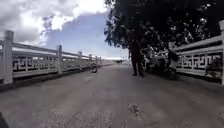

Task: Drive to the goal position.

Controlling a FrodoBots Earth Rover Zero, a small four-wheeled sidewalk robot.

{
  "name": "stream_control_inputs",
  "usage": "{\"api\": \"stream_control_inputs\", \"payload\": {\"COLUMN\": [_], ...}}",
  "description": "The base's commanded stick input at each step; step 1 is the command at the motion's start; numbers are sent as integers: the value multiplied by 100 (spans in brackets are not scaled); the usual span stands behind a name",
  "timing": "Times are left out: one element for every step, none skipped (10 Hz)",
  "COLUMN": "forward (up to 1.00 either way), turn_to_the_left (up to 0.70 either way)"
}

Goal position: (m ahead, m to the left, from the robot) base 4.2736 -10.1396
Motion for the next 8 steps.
{"api": "stream_control_inputs", "payload": {"forward": [70,70,70,70,70,70,70,70], "turn_to_the_left": [0,0,0,0,0,0,0,0]}}
